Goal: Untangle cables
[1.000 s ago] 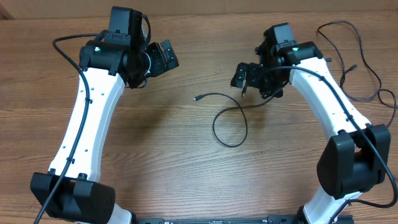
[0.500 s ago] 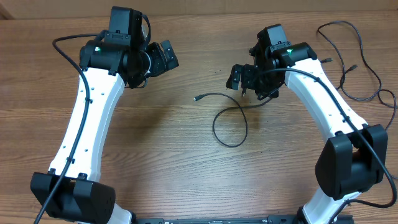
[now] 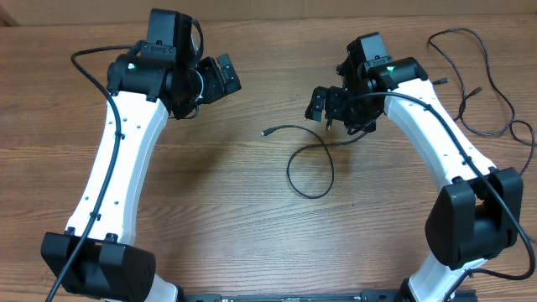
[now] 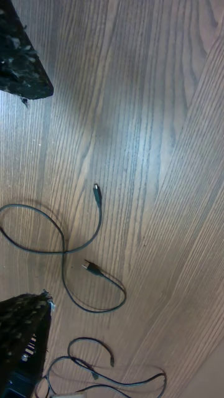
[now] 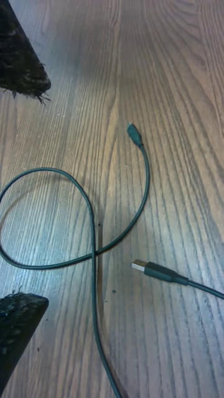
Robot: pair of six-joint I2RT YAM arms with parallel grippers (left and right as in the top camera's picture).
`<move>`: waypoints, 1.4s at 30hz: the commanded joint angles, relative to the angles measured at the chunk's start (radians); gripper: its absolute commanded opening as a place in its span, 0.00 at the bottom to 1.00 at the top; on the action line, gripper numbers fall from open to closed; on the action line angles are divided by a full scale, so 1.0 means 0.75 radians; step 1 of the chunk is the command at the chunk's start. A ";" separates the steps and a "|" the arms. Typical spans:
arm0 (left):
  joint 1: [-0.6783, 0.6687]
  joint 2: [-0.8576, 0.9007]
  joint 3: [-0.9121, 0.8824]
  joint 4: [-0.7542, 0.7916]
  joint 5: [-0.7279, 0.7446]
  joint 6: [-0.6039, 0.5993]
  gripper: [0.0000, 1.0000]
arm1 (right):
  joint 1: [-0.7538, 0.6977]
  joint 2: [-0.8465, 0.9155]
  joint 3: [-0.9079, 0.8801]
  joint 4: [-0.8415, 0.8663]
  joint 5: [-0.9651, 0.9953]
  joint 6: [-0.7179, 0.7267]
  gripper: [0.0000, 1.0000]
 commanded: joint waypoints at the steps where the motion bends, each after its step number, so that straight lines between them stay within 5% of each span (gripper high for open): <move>1: -0.009 0.017 -0.005 0.001 -0.018 0.021 0.99 | 0.000 -0.018 -0.007 0.024 0.010 0.005 1.00; 30: -0.009 0.017 -0.005 0.001 -0.018 0.021 1.00 | 0.023 -0.018 -0.008 0.077 0.099 0.011 1.00; 42: -0.009 0.017 -0.005 0.001 -0.018 0.021 1.00 | 0.112 -0.018 -0.010 0.031 0.099 0.176 1.00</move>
